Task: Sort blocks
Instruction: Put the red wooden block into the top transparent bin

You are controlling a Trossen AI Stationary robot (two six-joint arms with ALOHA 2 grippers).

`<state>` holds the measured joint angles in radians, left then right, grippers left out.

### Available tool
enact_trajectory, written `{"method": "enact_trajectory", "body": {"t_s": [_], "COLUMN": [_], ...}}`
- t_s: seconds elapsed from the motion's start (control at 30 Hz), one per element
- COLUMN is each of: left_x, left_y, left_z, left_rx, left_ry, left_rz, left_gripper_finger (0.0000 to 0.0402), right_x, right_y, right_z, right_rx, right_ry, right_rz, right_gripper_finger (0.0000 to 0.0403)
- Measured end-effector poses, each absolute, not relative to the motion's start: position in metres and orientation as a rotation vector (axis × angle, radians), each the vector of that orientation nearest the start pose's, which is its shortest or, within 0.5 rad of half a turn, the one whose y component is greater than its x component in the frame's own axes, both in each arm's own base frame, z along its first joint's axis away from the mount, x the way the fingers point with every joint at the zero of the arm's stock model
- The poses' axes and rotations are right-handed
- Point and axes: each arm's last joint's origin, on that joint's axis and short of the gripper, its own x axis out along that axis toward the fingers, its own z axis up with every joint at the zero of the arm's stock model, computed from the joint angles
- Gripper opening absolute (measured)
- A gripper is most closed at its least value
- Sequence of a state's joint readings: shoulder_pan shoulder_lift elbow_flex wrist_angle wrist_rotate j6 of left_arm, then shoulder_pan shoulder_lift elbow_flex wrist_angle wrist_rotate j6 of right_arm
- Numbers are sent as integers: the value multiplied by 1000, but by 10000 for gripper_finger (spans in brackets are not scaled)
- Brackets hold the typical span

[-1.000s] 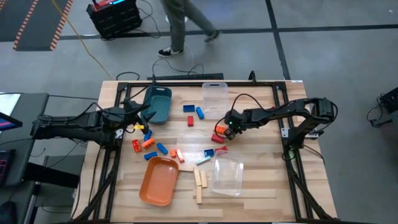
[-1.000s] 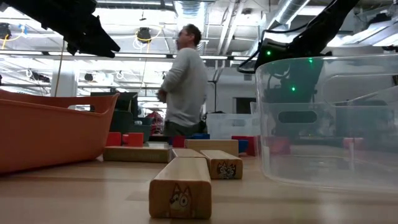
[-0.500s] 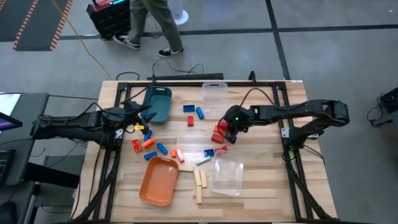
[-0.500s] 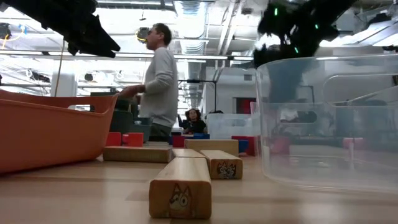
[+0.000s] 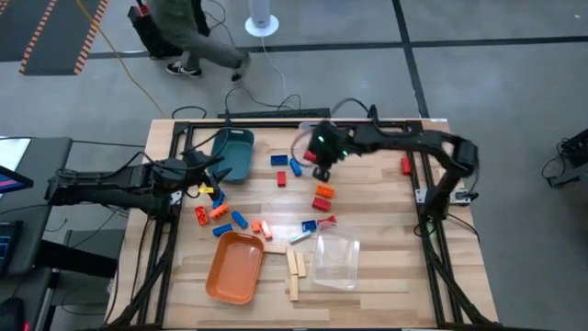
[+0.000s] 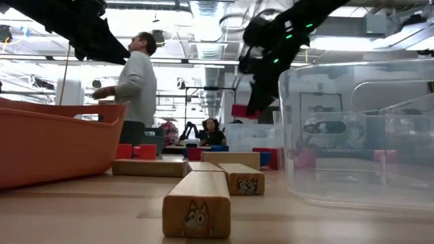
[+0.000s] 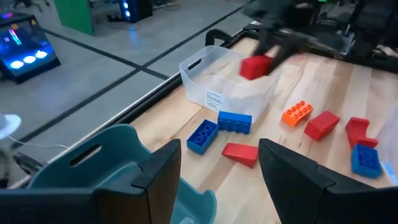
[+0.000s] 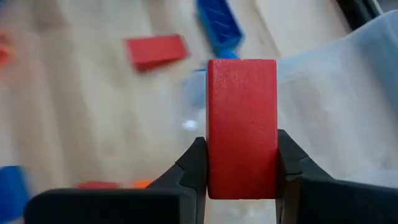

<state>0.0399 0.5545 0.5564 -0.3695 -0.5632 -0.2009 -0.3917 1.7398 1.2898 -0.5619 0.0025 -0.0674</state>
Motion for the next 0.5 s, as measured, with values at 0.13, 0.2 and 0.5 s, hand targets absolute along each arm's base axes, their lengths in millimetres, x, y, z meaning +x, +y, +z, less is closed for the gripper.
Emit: {"method": "enact_trajectory", "body": {"t_s": [0.13, 0.2, 0.5], "left_x": [126, 126, 128], "left_y": [20, 20, 19], "left_z": [267, 265, 259], "left_rx": [-65, -59, -124], "left_ry": [334, 356, 410], "left_rz": [627, 628, 598], "left_gripper_finger": [210, 210, 210], "right_x": [346, 346, 349], "right_y": [-176, -191, -211], "right_z": [227, 223, 207], "right_rx": [150, 165, 221], "right_ry": [1121, 1172, 1239], "right_rz": [-351, -359, -308], "right_gripper_finger": [95, 103, 215]}}
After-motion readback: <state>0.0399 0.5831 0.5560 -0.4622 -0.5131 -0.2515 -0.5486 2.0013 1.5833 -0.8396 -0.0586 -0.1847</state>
